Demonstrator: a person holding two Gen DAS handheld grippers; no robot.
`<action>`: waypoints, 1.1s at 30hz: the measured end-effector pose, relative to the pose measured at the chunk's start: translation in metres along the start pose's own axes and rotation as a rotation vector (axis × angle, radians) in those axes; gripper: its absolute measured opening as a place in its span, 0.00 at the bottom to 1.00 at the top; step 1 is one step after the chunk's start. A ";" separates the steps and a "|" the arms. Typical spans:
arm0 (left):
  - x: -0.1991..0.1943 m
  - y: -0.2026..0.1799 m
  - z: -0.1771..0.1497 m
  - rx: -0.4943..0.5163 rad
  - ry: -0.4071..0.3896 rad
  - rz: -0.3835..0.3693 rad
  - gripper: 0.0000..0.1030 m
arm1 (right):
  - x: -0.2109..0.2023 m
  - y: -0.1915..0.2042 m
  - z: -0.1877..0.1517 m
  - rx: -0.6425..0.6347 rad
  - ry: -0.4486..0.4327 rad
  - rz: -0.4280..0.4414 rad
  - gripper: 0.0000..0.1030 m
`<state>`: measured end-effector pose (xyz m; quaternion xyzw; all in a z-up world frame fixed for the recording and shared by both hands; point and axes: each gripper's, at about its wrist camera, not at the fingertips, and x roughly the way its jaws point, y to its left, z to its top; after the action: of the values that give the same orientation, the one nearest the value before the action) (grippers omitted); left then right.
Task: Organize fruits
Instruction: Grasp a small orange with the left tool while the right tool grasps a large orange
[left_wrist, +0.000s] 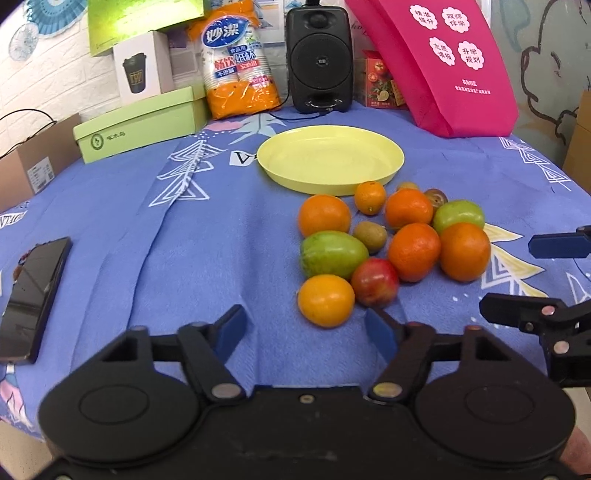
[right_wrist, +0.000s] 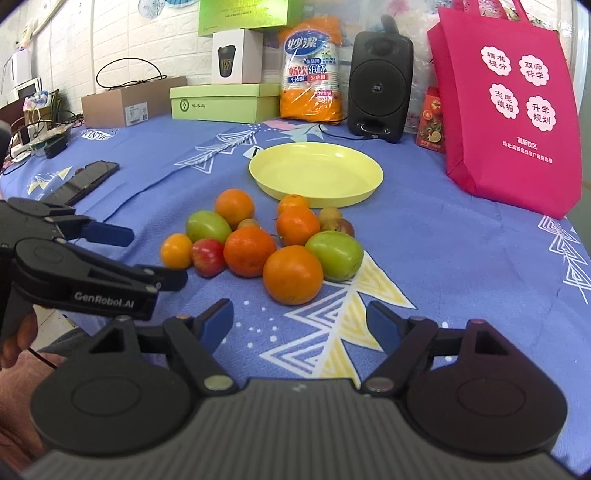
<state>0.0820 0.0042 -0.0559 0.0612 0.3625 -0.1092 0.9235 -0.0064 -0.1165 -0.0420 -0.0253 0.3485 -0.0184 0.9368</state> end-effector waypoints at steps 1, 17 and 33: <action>0.003 0.001 0.001 0.000 0.001 0.001 0.63 | 0.003 -0.001 0.001 -0.001 0.003 0.005 0.77; 0.005 0.003 0.003 -0.009 -0.010 -0.085 0.33 | 0.040 -0.003 0.008 -0.013 0.036 0.054 0.61; -0.009 0.002 -0.002 -0.032 -0.017 -0.101 0.32 | 0.040 -0.011 0.010 0.031 0.011 0.093 0.40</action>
<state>0.0747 0.0075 -0.0517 0.0272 0.3588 -0.1503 0.9208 0.0298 -0.1287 -0.0597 0.0054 0.3541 0.0194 0.9350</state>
